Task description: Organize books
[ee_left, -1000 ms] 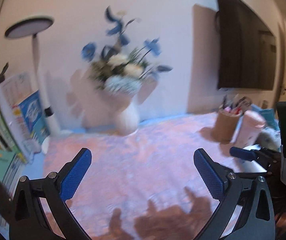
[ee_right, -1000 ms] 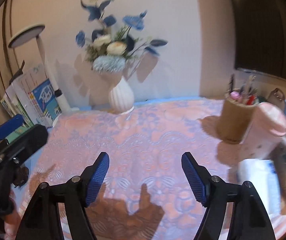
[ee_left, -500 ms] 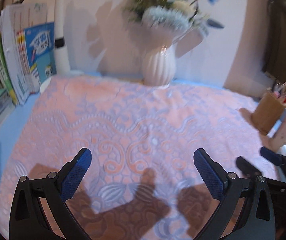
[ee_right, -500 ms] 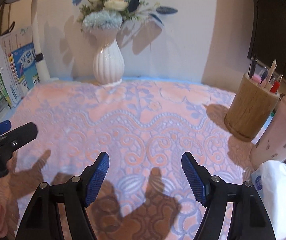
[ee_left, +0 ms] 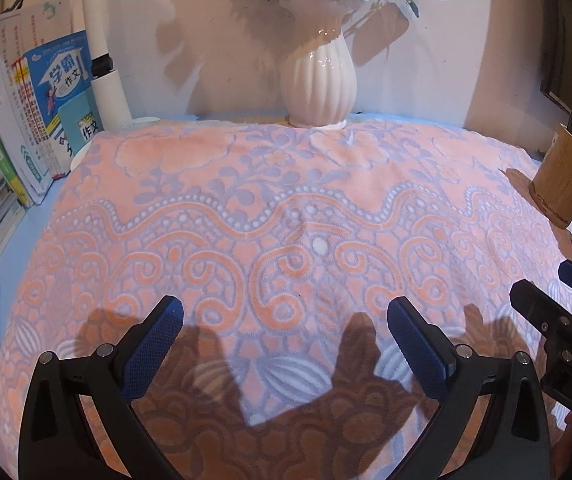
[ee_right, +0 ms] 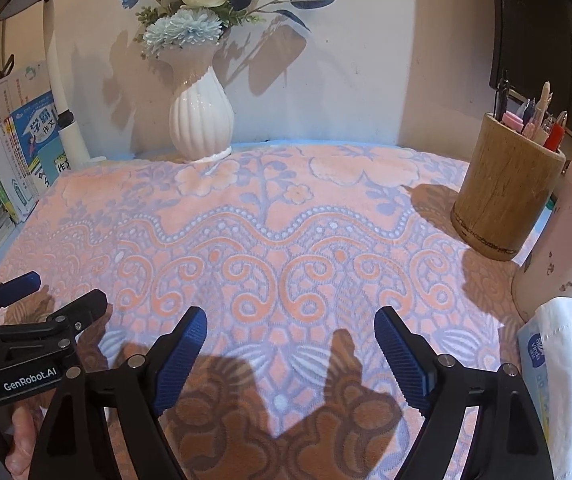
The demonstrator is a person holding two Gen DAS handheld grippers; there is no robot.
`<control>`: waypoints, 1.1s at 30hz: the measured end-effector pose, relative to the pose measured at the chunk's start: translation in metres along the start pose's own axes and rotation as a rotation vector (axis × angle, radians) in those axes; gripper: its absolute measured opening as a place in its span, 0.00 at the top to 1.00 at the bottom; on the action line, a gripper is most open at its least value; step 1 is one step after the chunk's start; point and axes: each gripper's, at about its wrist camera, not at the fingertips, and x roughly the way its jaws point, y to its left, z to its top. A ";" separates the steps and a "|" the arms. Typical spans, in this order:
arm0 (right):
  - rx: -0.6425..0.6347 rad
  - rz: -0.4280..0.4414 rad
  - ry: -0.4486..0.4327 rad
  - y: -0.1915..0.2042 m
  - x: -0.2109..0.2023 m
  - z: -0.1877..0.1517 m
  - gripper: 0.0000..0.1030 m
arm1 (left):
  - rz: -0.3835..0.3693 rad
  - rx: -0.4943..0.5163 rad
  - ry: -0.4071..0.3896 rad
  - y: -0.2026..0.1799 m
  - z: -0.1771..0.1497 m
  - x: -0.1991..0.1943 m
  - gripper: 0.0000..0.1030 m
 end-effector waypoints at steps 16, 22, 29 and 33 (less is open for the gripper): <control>-0.010 -0.016 0.022 0.002 0.006 -0.001 0.15 | 0.011 0.009 -0.016 -0.001 0.001 -0.003 0.01; -0.012 -0.016 0.022 0.002 0.006 -0.001 0.15 | 0.009 0.008 -0.016 -0.001 0.001 -0.003 0.01; -0.014 -0.015 0.023 0.002 0.006 -0.002 0.15 | 0.005 0.007 -0.015 -0.001 0.001 -0.003 0.01; -0.014 -0.014 0.024 0.002 0.007 -0.002 0.15 | 0.004 0.007 -0.016 -0.001 0.001 -0.003 0.01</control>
